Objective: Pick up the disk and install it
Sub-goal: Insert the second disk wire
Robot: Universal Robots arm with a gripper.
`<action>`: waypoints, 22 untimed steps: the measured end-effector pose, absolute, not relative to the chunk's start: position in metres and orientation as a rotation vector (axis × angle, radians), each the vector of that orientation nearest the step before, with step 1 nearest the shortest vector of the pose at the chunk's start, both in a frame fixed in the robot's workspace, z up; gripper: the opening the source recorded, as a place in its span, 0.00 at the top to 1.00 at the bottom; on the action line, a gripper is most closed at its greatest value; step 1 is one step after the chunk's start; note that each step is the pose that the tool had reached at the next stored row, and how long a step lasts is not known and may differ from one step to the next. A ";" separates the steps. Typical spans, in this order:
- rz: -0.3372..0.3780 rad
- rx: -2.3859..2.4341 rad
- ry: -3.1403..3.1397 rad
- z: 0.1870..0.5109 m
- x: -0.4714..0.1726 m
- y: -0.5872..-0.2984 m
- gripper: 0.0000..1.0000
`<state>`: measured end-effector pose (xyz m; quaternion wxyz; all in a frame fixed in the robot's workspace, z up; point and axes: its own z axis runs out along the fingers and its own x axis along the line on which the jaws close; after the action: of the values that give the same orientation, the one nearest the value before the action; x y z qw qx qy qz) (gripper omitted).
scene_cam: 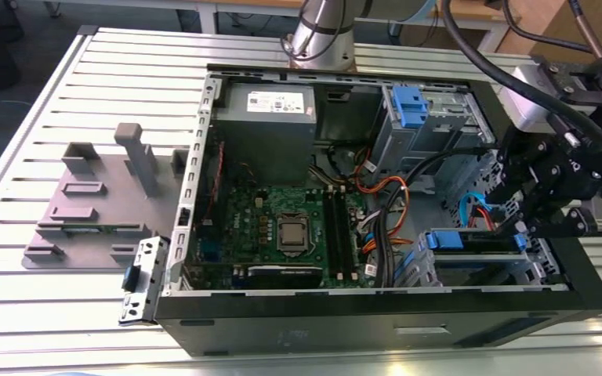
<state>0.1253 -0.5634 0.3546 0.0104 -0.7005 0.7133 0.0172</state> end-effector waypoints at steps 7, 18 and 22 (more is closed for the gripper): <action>0.040 -2.188 2.237 0.353 0.125 -0.560 0.56; 0.036 -2.189 2.239 0.353 0.125 -0.560 0.64; 0.036 -2.189 2.239 0.353 0.125 -0.560 0.75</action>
<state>0.1251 -0.5596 0.3525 0.0050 -0.6990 0.7150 0.0115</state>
